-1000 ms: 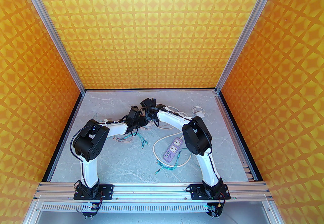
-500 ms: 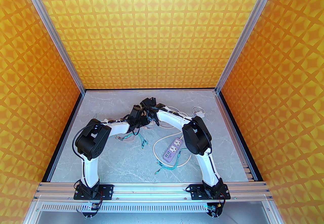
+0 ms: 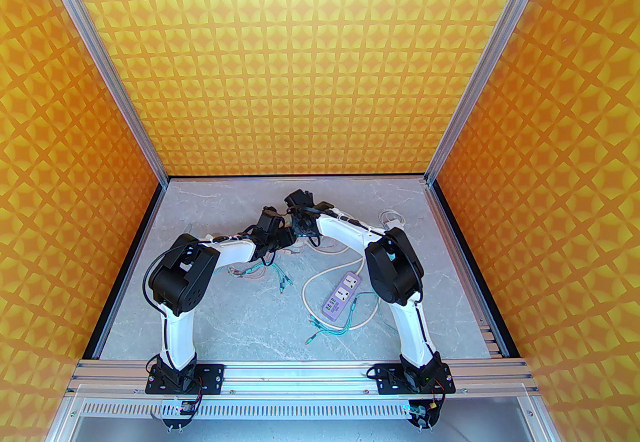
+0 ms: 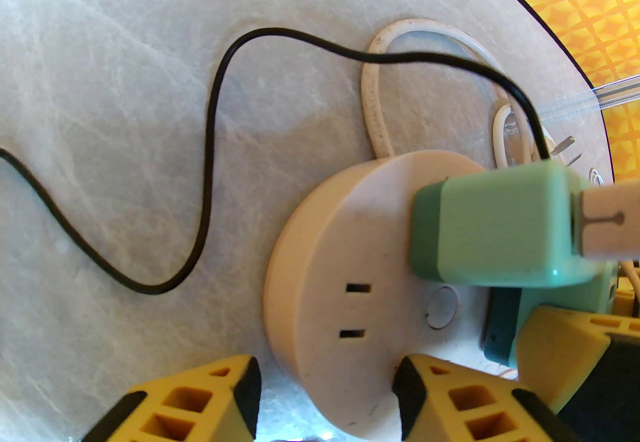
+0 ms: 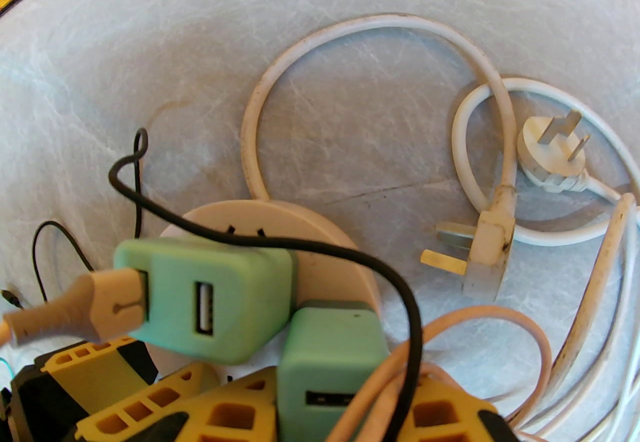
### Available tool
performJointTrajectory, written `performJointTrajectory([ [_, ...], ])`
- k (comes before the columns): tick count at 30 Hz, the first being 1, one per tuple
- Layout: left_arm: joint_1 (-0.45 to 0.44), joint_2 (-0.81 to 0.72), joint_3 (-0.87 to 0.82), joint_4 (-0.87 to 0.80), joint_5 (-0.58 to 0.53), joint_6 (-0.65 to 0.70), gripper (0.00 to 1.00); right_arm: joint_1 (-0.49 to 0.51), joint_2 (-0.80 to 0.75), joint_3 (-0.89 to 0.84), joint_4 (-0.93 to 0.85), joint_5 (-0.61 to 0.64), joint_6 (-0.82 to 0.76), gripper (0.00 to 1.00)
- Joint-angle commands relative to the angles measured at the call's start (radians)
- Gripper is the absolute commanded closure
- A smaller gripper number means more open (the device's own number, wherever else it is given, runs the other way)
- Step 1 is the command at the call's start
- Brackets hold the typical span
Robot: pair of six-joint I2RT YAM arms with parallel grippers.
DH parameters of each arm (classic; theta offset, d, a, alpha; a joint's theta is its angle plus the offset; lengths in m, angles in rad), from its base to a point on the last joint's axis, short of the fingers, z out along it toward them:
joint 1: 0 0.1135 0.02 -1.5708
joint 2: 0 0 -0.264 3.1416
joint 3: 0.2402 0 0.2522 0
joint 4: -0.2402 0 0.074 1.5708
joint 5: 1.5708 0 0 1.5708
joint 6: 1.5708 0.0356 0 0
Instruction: Pull the plug off the socket
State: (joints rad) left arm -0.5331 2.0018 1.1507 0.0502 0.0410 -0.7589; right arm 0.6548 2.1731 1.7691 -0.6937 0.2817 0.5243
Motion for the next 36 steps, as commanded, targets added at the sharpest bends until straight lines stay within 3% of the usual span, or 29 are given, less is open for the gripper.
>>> performJointTrajectory([
  [1,0.004,0.126,-0.052,-0.288,-0.043,0.034,0.49,0.086,-0.02,0.067,-0.065,-0.003,-0.067,0.72],
  [3,0.003,0.138,-0.053,-0.285,-0.044,0.029,0.49,0.084,-0.032,0.057,-0.074,0.06,-0.086,0.72],
  [5,0.002,0.14,-0.058,-0.279,-0.041,0.027,0.5,0.072,-0.044,0.029,-0.051,0.031,-0.084,0.72],
  [15,0.002,0.148,-0.048,-0.292,-0.041,0.032,0.49,0.039,-0.026,-0.014,0.149,-0.393,0.078,0.72],
  [24,0.01,0.094,-0.054,-0.304,-0.041,0.041,0.5,0.049,-0.038,-0.016,0.081,-0.273,0.032,0.71],
  [31,0.01,0.121,-0.055,-0.302,-0.041,0.038,0.5,0.054,-0.045,0.024,-0.045,-0.049,-0.058,0.71],
  [33,0.01,0.125,-0.053,-0.3,-0.041,0.038,0.49,0.054,-0.051,0.018,-0.042,-0.048,-0.06,0.71],
  [36,0.01,0.131,-0.046,-0.304,-0.039,0.038,0.5,0.046,-0.05,-0.004,0.017,-0.172,-0.025,0.71],
])
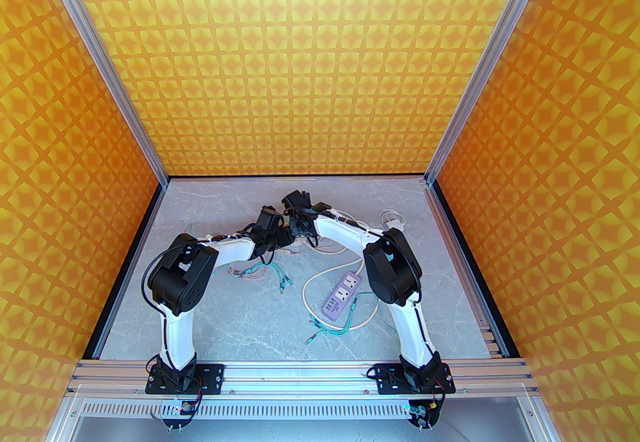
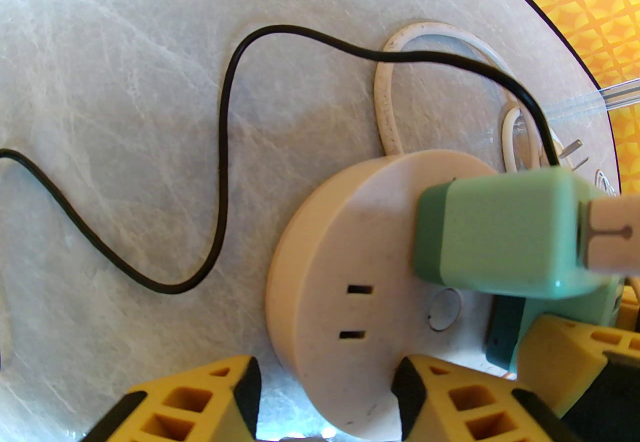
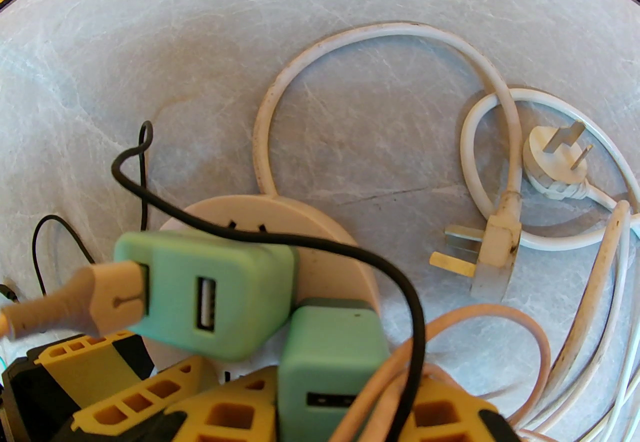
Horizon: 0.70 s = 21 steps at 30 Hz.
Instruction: Pull the plug off the socket
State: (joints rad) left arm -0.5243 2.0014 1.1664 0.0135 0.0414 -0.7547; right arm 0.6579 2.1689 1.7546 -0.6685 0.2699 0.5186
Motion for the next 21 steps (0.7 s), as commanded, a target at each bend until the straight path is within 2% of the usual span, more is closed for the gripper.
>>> performJointTrajectory([
  [1,0.001,0.132,-0.062,-0.267,-0.037,0.035,0.5,0.036,-0.045,-0.008,0.035,-0.236,0.007,0.71],
  [4,0.001,0.126,-0.063,-0.269,-0.038,0.037,0.49,0.034,-0.036,-0.034,0.137,-0.383,0.076,0.71],
  [5,0.002,0.12,-0.064,-0.271,-0.038,0.034,0.49,0.036,-0.029,-0.024,0.135,-0.391,0.084,0.71],
  [7,0.001,0.082,-0.09,-0.242,-0.037,0.023,0.49,0.04,-0.021,0.0,0.106,-0.365,0.073,0.71],
  [11,0.014,-0.042,-0.163,-0.149,-0.007,0.006,0.39,0.04,-0.02,0.004,0.066,-0.324,0.043,0.71],
  [15,0.049,-0.145,-0.258,0.013,0.077,-0.032,0.31,0.039,-0.016,0.004,0.055,-0.325,0.033,0.71],
  [17,0.062,-0.167,-0.283,0.088,0.116,-0.043,0.29,0.04,-0.016,0.003,0.053,-0.328,0.029,0.71],
  [21,0.063,-0.14,-0.258,0.105,0.128,-0.037,0.28,0.042,-0.015,0.008,0.053,-0.334,0.029,0.71],
])
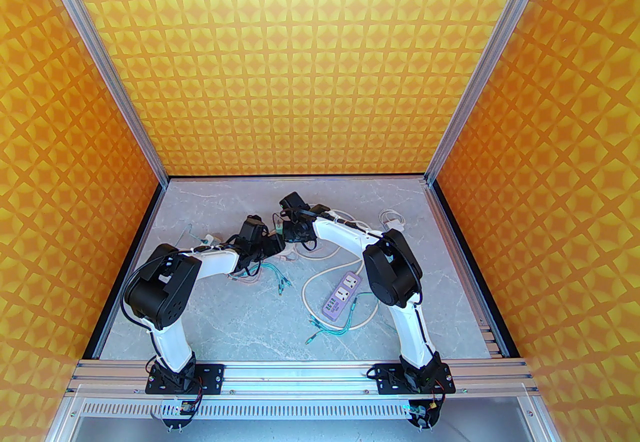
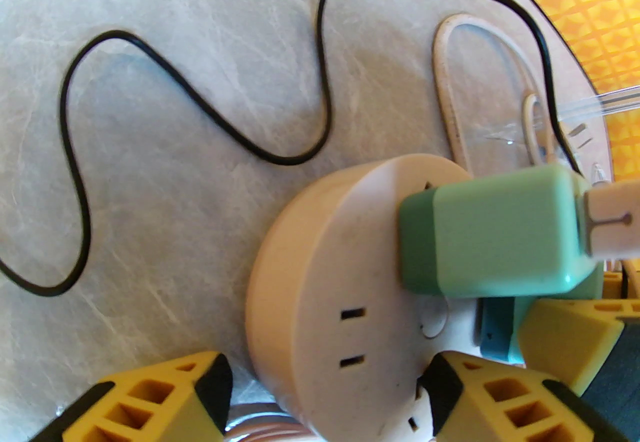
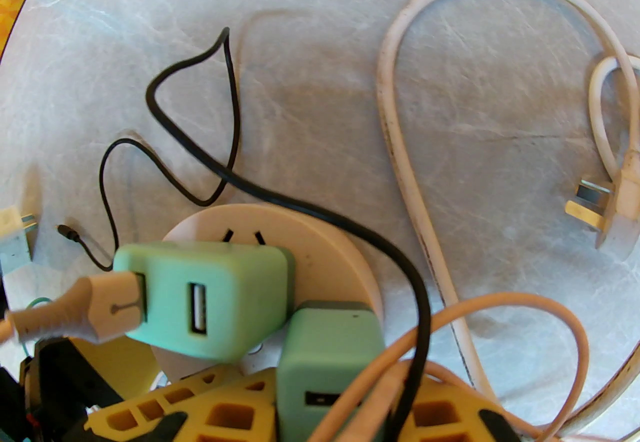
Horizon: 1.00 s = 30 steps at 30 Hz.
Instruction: Pull the plug off the socket
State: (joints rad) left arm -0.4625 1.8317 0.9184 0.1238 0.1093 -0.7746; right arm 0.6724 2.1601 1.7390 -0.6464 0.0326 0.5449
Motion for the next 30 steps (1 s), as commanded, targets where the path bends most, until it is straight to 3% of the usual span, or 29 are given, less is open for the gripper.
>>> performJointTrajectory([
  [1,0.001,0.044,-0.008,-0.001,0.061,-0.021,0.29,0.029,-0.005,0.028,0.029,-0.097,0.0,0.7],
  [8,0.007,0.107,-0.021,0.017,0.023,-0.028,0.38,0.04,0.021,0.077,-0.026,-0.069,-0.022,0.69],
  [15,-0.007,0.193,0.021,-0.111,-0.065,-0.041,0.5,0.055,0.064,0.19,-0.124,-0.017,-0.029,0.67],
  [21,-0.008,0.255,0.029,-0.131,-0.071,-0.052,0.51,0.062,0.108,0.304,-0.221,0.015,-0.063,0.67],
  [27,-0.014,0.26,0.045,-0.161,-0.07,-0.049,0.51,0.069,0.137,0.34,-0.298,0.154,-0.117,0.66],
  [30,-0.029,0.27,0.061,-0.168,-0.07,-0.043,0.51,0.073,0.154,0.335,-0.276,0.08,-0.094,0.66],
])
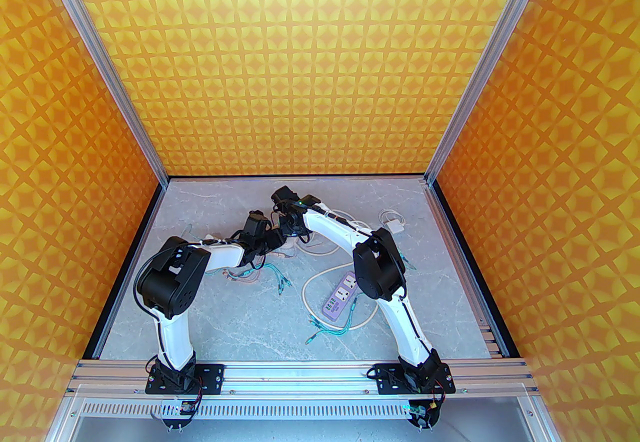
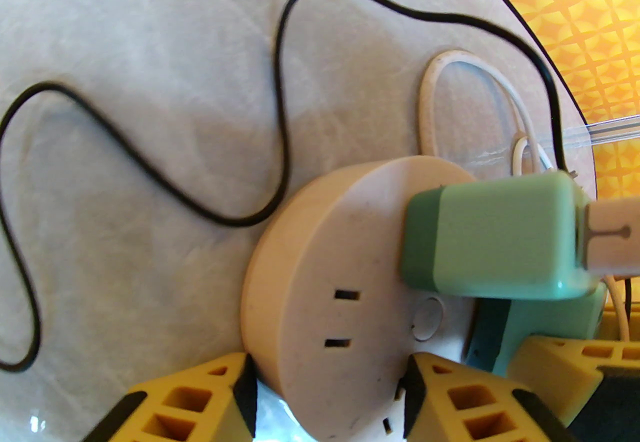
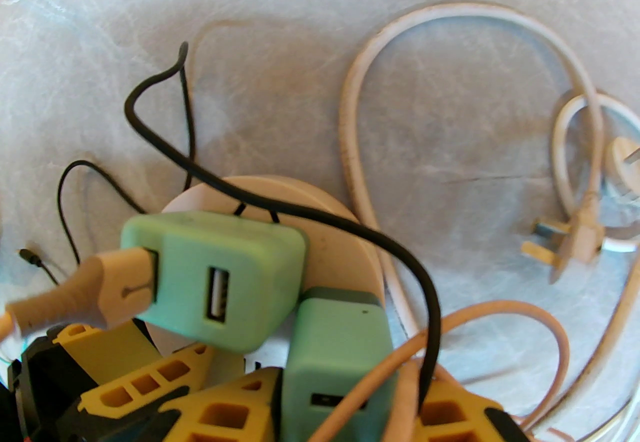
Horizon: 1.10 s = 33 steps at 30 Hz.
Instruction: Pull the plug off the socket
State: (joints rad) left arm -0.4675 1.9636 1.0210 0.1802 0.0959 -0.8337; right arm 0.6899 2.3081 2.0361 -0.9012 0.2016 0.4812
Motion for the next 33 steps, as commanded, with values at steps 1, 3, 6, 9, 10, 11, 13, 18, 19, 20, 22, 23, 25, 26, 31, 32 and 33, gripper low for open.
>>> performJointTrajectory([
  [1,-0.029,0.142,-0.035,-0.23,-0.058,0.016,0.51,0.057,0.008,0.036,-0.004,-0.118,-0.018,0.66],
  [3,-0.042,0.149,-0.021,-0.236,-0.057,0.019,0.5,0.063,0.01,0.029,0.044,-0.181,0.009,0.66],
  [6,-0.054,0.161,-0.01,-0.245,-0.057,0.022,0.5,0.063,0.008,0.008,0.128,-0.293,0.05,0.66],
  [9,-0.061,0.171,-0.004,-0.252,-0.056,0.024,0.5,0.062,0.004,-0.005,0.189,-0.384,0.087,0.66],
  [10,-0.061,0.174,-0.003,-0.256,-0.056,0.024,0.5,0.061,0.002,-0.009,0.2,-0.402,0.095,0.66],
  [11,-0.061,0.176,-0.001,-0.258,-0.055,0.024,0.5,0.06,-0.002,-0.009,0.205,-0.41,0.1,0.66],
  [13,-0.061,0.178,-0.003,-0.259,-0.055,0.023,0.5,0.06,-0.005,0.008,0.171,-0.365,0.086,0.66],
  [18,-0.062,0.178,-0.002,-0.263,-0.056,0.023,0.51,0.054,-0.032,0.002,0.041,-0.145,0.007,0.65],
  [19,-0.061,0.177,-0.004,-0.262,-0.055,0.022,0.51,0.044,-0.049,-0.036,0.065,-0.16,0.014,0.65],
  [20,-0.061,0.178,-0.005,-0.261,-0.056,0.022,0.51,0.026,-0.077,-0.097,0.121,-0.205,0.034,0.65],
  [22,-0.061,0.181,-0.002,-0.263,-0.056,0.022,0.51,-0.008,-0.127,-0.209,0.235,-0.275,0.087,0.62],
  [23,-0.062,0.183,-0.003,-0.263,-0.056,0.024,0.51,-0.019,-0.148,-0.249,0.281,-0.296,0.106,0.59],
  [25,-0.06,0.184,-0.002,-0.262,-0.056,0.024,0.51,-0.022,-0.163,-0.263,0.301,-0.298,0.107,0.52],
  [26,-0.061,0.184,-0.001,-0.263,-0.057,0.024,0.51,-0.018,-0.161,-0.245,0.288,-0.3,0.102,0.51],
  [31,-0.061,0.185,0.007,-0.269,-0.055,0.025,0.51,0.028,-0.106,-0.091,0.161,-0.237,0.071,0.48],
  [32,-0.061,0.187,0.007,-0.27,-0.056,0.025,0.51,0.035,-0.096,-0.069,0.14,-0.224,0.067,0.47],
  [33,-0.061,0.186,0.007,-0.271,-0.055,0.025,0.51,0.044,-0.082,-0.035,0.114,-0.199,0.061,0.47],
])
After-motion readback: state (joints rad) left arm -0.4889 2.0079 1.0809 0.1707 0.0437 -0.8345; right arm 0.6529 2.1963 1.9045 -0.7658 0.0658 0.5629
